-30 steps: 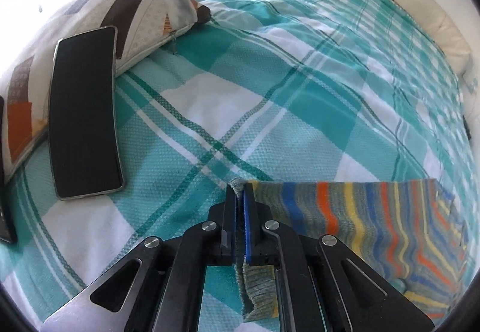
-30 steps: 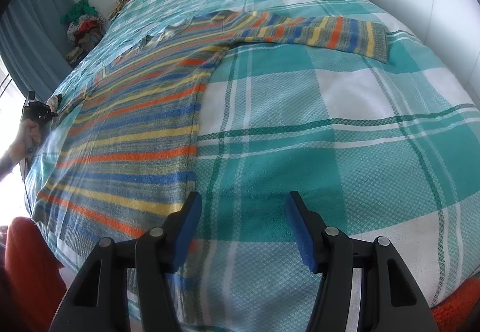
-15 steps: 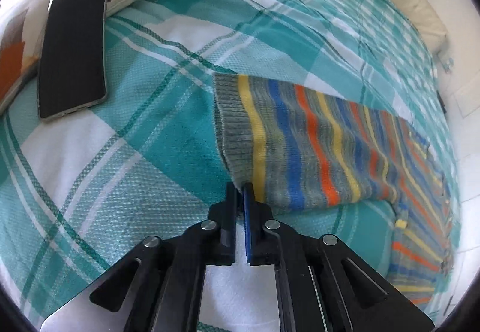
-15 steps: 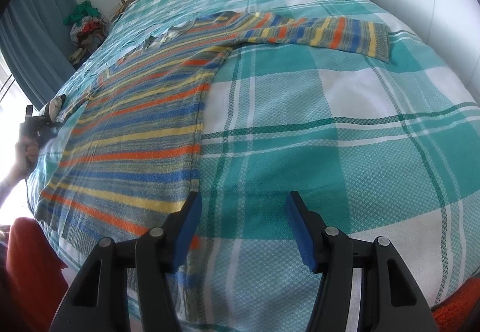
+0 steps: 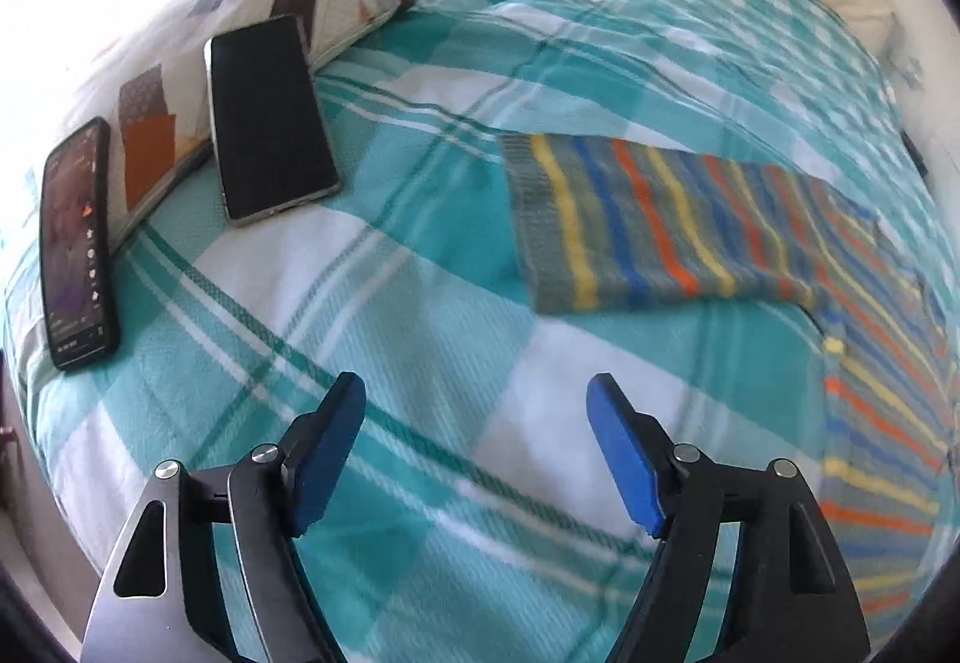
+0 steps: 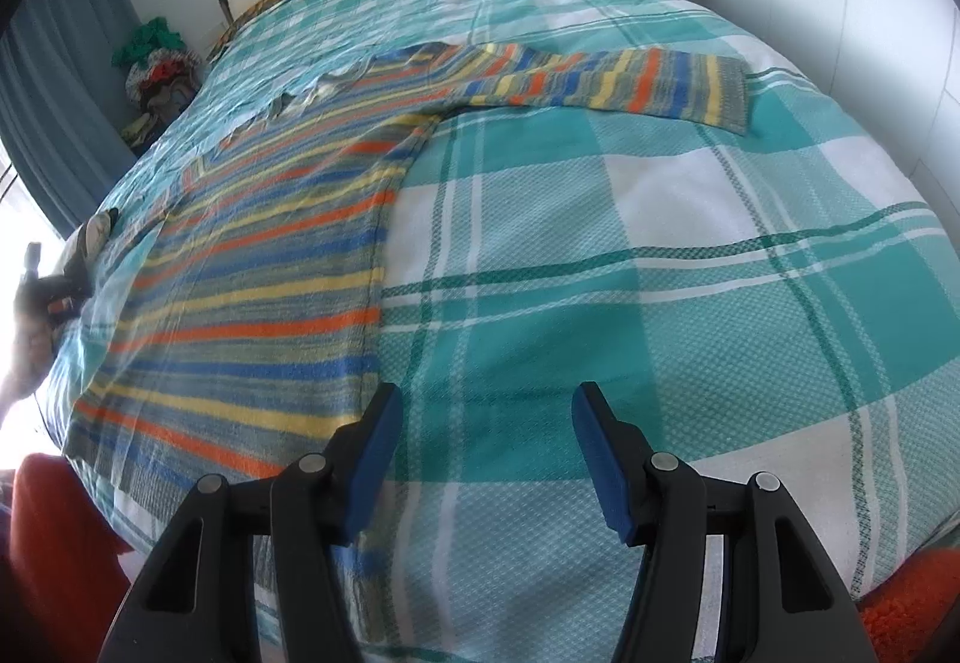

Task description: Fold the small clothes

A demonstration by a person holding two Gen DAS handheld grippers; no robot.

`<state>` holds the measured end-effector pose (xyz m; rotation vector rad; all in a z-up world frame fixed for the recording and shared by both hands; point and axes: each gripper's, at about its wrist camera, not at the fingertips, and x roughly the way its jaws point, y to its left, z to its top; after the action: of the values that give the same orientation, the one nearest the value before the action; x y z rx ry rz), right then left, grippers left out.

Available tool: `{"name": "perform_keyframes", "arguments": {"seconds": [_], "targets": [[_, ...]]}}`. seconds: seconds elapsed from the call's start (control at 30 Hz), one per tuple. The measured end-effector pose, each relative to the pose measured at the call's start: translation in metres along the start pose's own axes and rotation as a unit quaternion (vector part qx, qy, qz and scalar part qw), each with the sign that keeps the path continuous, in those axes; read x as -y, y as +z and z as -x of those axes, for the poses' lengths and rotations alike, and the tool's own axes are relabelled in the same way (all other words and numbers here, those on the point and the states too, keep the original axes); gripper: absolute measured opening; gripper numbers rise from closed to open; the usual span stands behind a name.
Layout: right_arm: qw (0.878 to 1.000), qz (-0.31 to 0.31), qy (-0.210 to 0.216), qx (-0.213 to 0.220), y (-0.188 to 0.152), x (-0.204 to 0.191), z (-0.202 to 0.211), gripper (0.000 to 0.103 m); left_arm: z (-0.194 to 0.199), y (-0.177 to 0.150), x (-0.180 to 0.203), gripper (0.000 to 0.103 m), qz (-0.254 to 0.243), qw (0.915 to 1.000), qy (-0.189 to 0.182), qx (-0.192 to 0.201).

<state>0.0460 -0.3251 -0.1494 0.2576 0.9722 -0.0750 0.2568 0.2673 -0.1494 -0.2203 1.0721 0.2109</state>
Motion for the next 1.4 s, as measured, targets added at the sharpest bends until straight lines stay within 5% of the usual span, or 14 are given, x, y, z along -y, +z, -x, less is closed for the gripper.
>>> {"name": "perform_keyframes", "arguments": {"seconds": [0.23,0.43,0.6,0.7,0.83,0.9,1.07,1.2,1.3,1.4], "targets": [[0.999,-0.015,0.017,-0.023,0.004,0.005,0.018,0.060,0.057,-0.101,0.056,0.077,-0.113,0.9877,-0.100,-0.040],[0.993,0.079,0.058,-0.060,0.002,-0.045,0.038,0.060,0.102,-0.166,0.122,0.077,-0.199,0.9646,-0.172,0.017],[0.976,0.175,0.081,-0.101,-0.009,-0.104,0.013,0.059,0.057,-0.222,0.186,0.074,-0.318,0.9366,-0.141,-0.044],[0.964,0.190,0.025,-0.184,-0.042,-0.099,-0.031,0.058,0.063,-0.240,0.186,0.075,-0.351,0.9295,-0.111,-0.015],[0.968,0.200,0.015,-0.150,-0.063,-0.095,-0.014,0.058,0.090,-0.228,0.171,0.081,-0.313,0.9416,-0.124,0.003],[0.977,0.194,0.011,-0.086,-0.062,-0.095,0.008,0.058,0.097,-0.209,0.166,0.098,-0.283,0.9506,-0.122,0.039],[0.994,0.090,-0.014,0.056,-0.042,-0.064,0.046,0.071,0.067,-0.119,0.153,0.101,-0.187,0.9738,-0.079,0.102],[0.999,0.004,-0.008,0.046,-0.037,-0.035,0.036,0.071,0.007,-0.055,0.134,0.101,-0.112,0.9891,-0.050,0.082],[0.999,-0.026,0.002,0.043,-0.035,-0.026,0.034,0.071,-0.051,-0.051,0.117,0.103,-0.101,0.9948,-0.013,0.001],[0.999,-0.016,-0.002,0.045,-0.033,-0.027,0.033,0.071,-0.044,-0.067,0.113,0.103,-0.118,0.9907,-0.006,0.067]]}}
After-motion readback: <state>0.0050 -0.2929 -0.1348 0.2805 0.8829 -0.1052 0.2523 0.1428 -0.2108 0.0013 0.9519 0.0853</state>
